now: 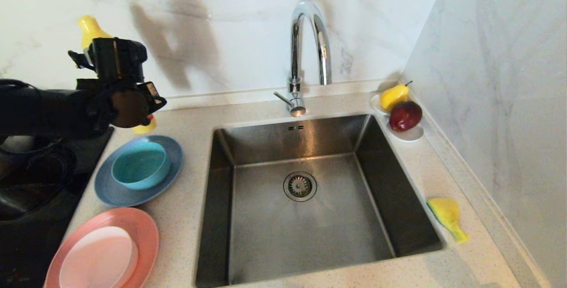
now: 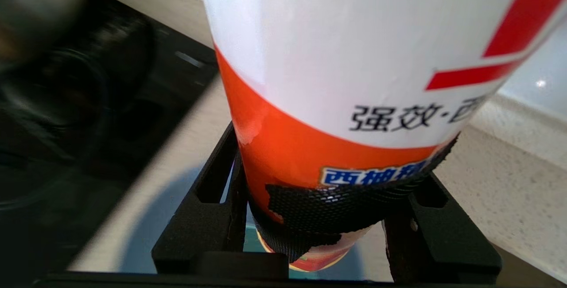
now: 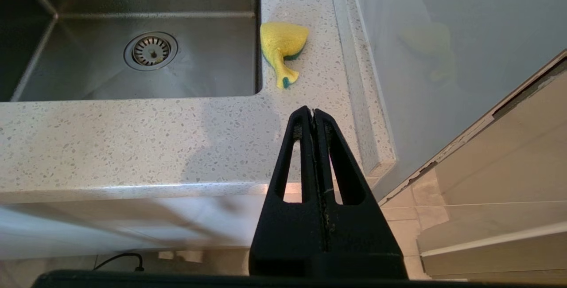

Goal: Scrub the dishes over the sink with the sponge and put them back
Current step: Place the dish soap on the table

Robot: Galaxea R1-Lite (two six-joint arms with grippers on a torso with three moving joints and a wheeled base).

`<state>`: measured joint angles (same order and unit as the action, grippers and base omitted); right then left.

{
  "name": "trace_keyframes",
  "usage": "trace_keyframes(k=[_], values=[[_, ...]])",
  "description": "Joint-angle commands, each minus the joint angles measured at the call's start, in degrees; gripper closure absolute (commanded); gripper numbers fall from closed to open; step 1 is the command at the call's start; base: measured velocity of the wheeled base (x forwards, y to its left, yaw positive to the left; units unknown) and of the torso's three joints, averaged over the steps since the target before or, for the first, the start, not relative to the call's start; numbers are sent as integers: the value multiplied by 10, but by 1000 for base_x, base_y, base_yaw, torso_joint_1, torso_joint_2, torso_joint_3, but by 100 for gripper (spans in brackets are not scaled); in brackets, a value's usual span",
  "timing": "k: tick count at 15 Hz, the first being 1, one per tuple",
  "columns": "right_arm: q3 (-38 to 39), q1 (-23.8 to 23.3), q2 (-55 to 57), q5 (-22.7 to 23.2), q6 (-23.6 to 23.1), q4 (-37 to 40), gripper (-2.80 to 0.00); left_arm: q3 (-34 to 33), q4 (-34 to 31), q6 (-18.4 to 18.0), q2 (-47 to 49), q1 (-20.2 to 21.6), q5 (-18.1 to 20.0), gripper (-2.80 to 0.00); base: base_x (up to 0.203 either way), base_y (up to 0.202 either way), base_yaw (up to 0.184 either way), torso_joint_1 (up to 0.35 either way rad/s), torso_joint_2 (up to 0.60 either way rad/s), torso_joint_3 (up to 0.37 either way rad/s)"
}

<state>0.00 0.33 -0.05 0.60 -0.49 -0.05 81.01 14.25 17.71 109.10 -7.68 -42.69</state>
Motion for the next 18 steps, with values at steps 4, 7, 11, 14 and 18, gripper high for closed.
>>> trace_keyframes(k=[4, 7, 11, 14, 18], values=[[0, 0, 0, 0, 0, 0, 0, 36, 42, -1, 87, -44, -41, 0, 0, 0, 0, 0, 0, 0], [0, 0, 0, 0, 0, 0, 0, 70, 44, -1, 115, -53, -62, 0, 0, 0, 0, 0, 0, 0], [0, 0, 0, 0, 0, 0, 0, 87, 82, -3, 154, -52, -81, 0, 0, 0, 0, 0, 0, 0], [0, 0, 0, 0, 0, 0, 0, 119, 91, -5, 177, -52, -96, 0, 0, 0, 0, 0, 0, 0], [0, 0, 0, 0, 0, 0, 0, 153, 93, -5, 206, -51, -119, 0, 0, 0, 0, 0, 0, 0]])
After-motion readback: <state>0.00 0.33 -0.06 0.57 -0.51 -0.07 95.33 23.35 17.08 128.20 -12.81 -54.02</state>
